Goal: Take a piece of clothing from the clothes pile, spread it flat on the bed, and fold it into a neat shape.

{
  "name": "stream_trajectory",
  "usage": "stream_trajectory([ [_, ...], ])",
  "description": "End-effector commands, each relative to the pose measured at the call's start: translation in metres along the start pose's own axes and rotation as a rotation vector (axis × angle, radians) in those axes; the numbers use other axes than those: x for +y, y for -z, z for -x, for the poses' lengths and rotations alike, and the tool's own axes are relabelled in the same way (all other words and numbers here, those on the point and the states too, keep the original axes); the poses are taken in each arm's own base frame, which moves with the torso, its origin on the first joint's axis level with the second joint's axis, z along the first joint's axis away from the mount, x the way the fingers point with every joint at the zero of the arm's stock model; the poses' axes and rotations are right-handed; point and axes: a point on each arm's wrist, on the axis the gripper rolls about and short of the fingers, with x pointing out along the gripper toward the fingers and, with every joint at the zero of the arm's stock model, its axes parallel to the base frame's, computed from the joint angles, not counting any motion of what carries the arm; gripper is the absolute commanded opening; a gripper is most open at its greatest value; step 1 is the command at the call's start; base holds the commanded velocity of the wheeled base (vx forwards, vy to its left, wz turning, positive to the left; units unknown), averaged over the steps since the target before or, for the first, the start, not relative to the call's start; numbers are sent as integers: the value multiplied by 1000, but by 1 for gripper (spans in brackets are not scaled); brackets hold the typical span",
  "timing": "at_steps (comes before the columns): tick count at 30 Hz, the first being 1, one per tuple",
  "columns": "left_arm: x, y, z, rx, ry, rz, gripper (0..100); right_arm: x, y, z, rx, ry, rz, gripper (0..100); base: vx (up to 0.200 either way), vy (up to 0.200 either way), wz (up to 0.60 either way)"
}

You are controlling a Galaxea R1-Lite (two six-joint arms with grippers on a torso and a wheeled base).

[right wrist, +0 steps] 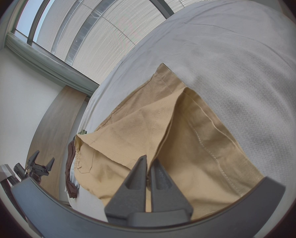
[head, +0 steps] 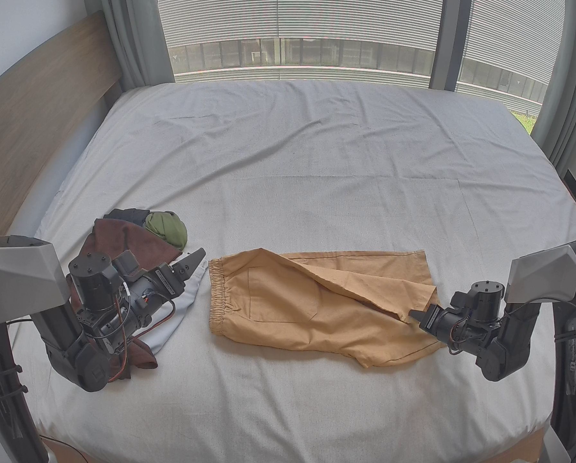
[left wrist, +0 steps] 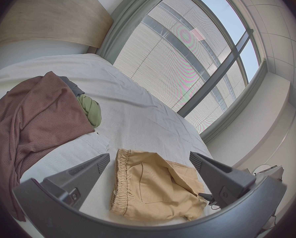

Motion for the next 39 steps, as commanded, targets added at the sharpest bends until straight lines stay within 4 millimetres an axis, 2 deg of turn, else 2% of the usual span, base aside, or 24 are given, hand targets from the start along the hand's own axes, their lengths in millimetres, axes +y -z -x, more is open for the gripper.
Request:
stream_trajectory([
  [1,1,0,0,-2,-1,1,100,14,-11,6,-35,-37,0,0,0,0,0],
  [6,1,0,0,0,-3,1,100,29,-37,7,-117,-94,-10,0,0,0,0],
  [8,1,0,0,1,-2,1,100,30,-40,4,-122,-94,-10,0,0,0,0],
  [15,2,1,0,3,-4,1,100,31,-68,-16,-174,-113,-5,0,0,0,0],
  [22,2,1,0,4,-5,2,100,26,-80,-34,-197,-116,-29,0,0,0,0],
  [33,2,2,0,5,-6,2,100,21,-82,-39,-212,-122,-27,0,0,0,0],
  [34,2,2,0,5,-6,2,100,21,-84,-39,-220,-124,-27,100,0,0,0],
  [39,2,2,0,8,-8,2,100,22,-86,-37,-243,-137,-25,100,0,0,0],
])
